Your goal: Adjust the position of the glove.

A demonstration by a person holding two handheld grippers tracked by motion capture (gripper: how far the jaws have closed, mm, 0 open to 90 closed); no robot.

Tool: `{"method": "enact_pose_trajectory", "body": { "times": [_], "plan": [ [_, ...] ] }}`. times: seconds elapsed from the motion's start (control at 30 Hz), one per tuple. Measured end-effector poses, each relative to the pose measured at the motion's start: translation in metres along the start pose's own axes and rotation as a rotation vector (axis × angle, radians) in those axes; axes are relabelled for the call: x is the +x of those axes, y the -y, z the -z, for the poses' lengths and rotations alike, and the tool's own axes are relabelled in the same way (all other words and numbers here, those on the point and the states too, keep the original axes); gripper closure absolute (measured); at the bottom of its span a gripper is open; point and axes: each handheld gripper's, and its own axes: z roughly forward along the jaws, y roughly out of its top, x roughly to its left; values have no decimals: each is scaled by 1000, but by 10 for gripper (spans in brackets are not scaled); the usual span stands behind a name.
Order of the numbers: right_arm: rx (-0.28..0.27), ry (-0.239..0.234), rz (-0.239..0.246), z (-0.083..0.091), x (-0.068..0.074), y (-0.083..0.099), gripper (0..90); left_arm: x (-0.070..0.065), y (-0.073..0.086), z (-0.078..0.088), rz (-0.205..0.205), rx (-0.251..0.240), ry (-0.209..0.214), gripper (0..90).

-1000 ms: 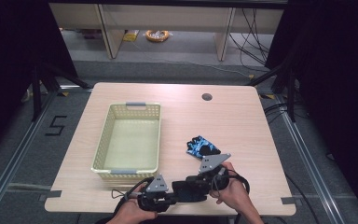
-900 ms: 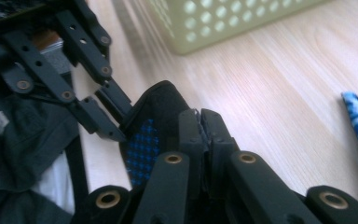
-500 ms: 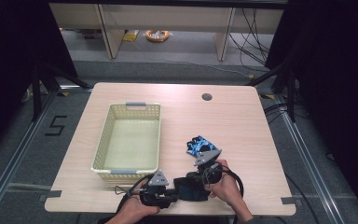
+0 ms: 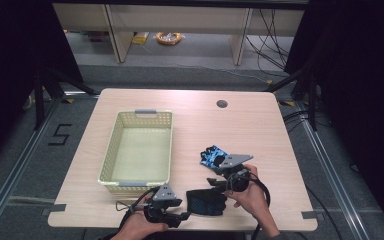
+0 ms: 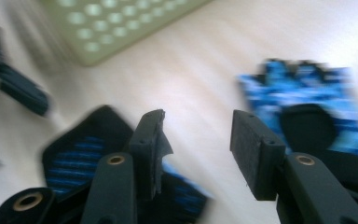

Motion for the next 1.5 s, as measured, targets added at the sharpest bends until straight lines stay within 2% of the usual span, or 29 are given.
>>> {"method": "enact_pose_trajectory", "body": {
  "times": [0.03, 0.07, 0.1, 0.13, 0.2, 0.23, 0.27, 0.3, 0.33, 0.37, 0.4, 0.43, 0.47, 0.53, 0.57, 0.67, 0.77, 0.83, 0.93, 1.0, 1.03, 1.13, 1.17, 1.27, 1.37, 1.43, 1.47, 1.5],
  "plan": [
    [-3, 48, 20, 5, -8, 0, 556, 0, 1, 3, 13, -8, -1, 428],
    [-3, 48, 20, 5, -8, 0, 556, 0, 1, 3, 13, -8, -1, 421],
    [18, 80, 52, 9, -18, -1, 568, 1, 2, 5, -9, -4, -3, 417],
    [24, 98, 52, 10, -22, -1, 575, 1, 4, 6, 21, -3, -2, 412],
    [42, 114, 76, 9, -32, 0, 574, 2, 5, 9, 8, 0, 3, 401],
    [56, 112, 85, 8, -35, 1, 574, 2, 6, 10, 14, -2, 1, 396],
    [42, 121, 89, 5, -38, 2, 574, 3, 6, 11, 23, -5, -1, 393],
    [51, 112, 94, 2, -41, 2, 574, 4, 7, 12, 14, -13, 5, 391],
    [66, 101, 98, -1, -43, 3, 574, 4, 7, 13, 31, -5, -4, 389],
    [66, 101, 98, -1, -43, 3, 574, 4, 7, 13, 31, -5, -4, 387],
    [82, 81, 109, -6, -43, 3, 577, 6, 7, 16, 21, -15, 0, 386],
    [92, 67, 125, -9, -43, 3, 579, 6, 8, 18, 40, -14, -1, 386],
    [105, 57, 134, -11, -43, 2, 581, 8, 8, 18, 33, -24, -1, 386],
    [123, 52, 144, -17, -44, 1, 584, 9, 10, 20, 51, -23, -6, 386],
    [122, 27, 138, -20, -44, 0, 588, 11, 10, 21, 27, -20, -9, 386],
    [159, 7, 167, -28, -45, -1, 598, 11, 11, 22, 37, -28, -3, 386],
    [165, -9, 188, -35, -49, 1, 630, 12, 11, 24, 43, -32, -7, 386],
    [174, -22, 189, -38, -48, 2, 691, 12, 12, 23, 48, -24, -9, 386],
    [165, -32, 211, -39, -52, 2, 844, 12, 12, 22, 68, -28, -2, 387],
    [166, -39, 211, -39, -51, 3, 862, 12, 12, 22, 68, -28, -3, 387],
    [170, -37, 211, -38, -51, 2, 868, 14, 12, 22, 42, -22, -3, 387],
    [163, -58, 232, -39, -50, 1, 875, 15, 12, 22, 48, -28, -4, 388],
    [151, -53, 153, -36, -48, -1, 879, 15, 12, 23, 45, -26, -4, 388],
    [95, -47, 46, -28, -49, -5, 881, 14, 11, 23, 49, -36, -2, 389],
    [25, -33, -6, -17, -49, -8, 882, 14, 10, 24, 42, -37, -7, 393],
    [15, -27, -22, -14, -48, -9, 882, 14, 10, 24, 42, -38, -8, 394],
    [-10, -14, -66, -8, -45, -10, 882, 14, 9, 24, 36, -43, -14, 396],
    [-7, -31, -69, -3, -44, -11, 884, 12, 8, 24, 46, -53, -11, 397]
  ]
}}
